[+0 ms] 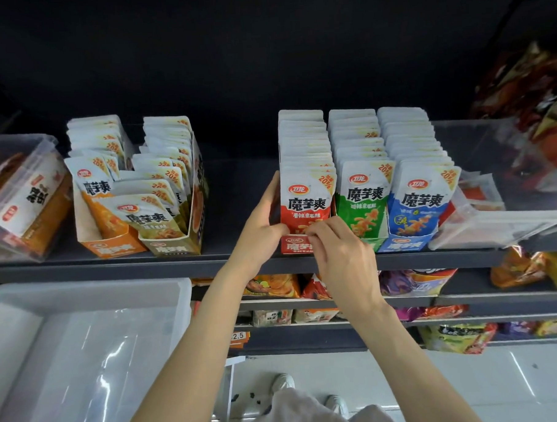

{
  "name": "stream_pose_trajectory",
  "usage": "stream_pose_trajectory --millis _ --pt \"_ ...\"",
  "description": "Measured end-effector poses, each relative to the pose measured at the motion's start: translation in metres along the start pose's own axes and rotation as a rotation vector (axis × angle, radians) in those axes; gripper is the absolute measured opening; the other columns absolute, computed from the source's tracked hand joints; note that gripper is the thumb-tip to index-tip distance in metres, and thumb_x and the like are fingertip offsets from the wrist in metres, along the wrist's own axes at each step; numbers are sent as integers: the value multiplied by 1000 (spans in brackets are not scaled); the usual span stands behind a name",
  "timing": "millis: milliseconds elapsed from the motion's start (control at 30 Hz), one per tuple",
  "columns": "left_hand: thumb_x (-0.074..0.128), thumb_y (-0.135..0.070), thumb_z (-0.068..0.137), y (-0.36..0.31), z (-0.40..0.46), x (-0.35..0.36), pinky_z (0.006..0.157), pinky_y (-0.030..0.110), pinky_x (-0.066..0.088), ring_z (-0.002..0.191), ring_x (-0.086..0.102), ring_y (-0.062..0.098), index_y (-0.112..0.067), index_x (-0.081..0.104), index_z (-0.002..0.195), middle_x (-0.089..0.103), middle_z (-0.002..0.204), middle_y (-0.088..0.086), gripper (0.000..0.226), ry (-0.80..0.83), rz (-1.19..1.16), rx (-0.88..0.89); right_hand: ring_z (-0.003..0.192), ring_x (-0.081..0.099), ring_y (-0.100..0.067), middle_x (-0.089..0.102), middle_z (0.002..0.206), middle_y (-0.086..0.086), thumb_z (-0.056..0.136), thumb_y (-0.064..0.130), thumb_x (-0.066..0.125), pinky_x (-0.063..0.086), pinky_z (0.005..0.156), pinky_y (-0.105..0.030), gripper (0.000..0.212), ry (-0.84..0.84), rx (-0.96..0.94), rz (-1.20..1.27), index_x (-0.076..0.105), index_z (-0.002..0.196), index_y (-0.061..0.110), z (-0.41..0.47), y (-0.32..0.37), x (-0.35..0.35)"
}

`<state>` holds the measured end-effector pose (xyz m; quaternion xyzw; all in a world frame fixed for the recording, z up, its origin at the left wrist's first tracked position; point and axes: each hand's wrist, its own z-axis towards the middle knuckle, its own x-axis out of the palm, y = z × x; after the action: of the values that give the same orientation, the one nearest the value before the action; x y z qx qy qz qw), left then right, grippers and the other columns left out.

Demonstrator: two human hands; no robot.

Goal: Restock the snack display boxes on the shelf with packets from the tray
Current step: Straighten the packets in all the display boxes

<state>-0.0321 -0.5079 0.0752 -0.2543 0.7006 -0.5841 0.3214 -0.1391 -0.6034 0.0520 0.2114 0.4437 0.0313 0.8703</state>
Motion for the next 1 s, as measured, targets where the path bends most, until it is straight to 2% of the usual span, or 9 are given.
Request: stream_pose_trajectory --millis 233,367,433,533,600,733,867,933,1000 --pt "55 0 90 1 1 3 87 13 40 133 39 12 -31 22 147 39 147 -5 73 -5 -21 11 55 62 -19 63 88 -6 83 2 69 52 40 -31 7 -8 5 -8 66 87 7 0 0 -1" --pt "57 0 89 2 -1 3 104 31 39 134 38 13 -29 22 148 39 148 -4 75 -19 -29 21 59 62 -15 64 93 -3 88 11 61 48 44 -23 7 -21 9 21 68 90 9 -2 -1 -6" --pt "60 -1 88 0 -8 2 105 30 38 134 37 11 -28 21 149 37 149 -4 77 -46 -24 26 60 61 -11 66 94 0 89 17 58 44 45 -18 13 -31 5 37 69 92 11 -4 0 -13" --pt "59 -3 90 -6 -34 -2 111 26 31 134 36 4 -29 26 146 40 147 -6 70 -99 -2 68 62 62 -8 67 96 3 90 19 55 49 47 -19 18 -33 -31 143 69 99 13 -2 2 -27" --pt "55 -2 91 -13 -60 -10 109 21 34 129 42 -1 -28 36 141 50 138 -11 59 -155 23 129 68 63 -6 67 100 5 92 20 52 53 55 -20 23 22 -83 256 67 108 14 0 5 -35" --pt "54 -6 92 -31 -115 -38 89 13 45 108 60 3 -22 55 122 69 107 -12 34 -406 16 314 94 62 0 67 109 6 93 11 58 49 78 -9 31 244 -141 506 61 122 18 7 24 -41" --pt "56 -13 91 -32 -141 -85 86 18 47 96 63 7 -19 60 113 69 95 -15 23 -671 167 448 104 57 3 63 112 8 92 10 59 46 81 -7 38 339 -140 670 56 128 22 24 55 -36" --pt "55 -17 90 -31 -141 -114 85 18 48 96 63 7 -22 60 113 68 97 -14 24 -713 255 460 105 56 5 61 114 12 92 12 58 47 81 -8 39 349 -104 722 54 130 24 37 72 -30" --pt "56 -12 91 -29 -131 -143 86 17 48 98 62 5 -21 60 115 66 102 -13 27 -715 328 419 104 57 5 60 114 14 93 14 58 48 78 -8 40 358 -51 772 52 130 25 53 87 -22"
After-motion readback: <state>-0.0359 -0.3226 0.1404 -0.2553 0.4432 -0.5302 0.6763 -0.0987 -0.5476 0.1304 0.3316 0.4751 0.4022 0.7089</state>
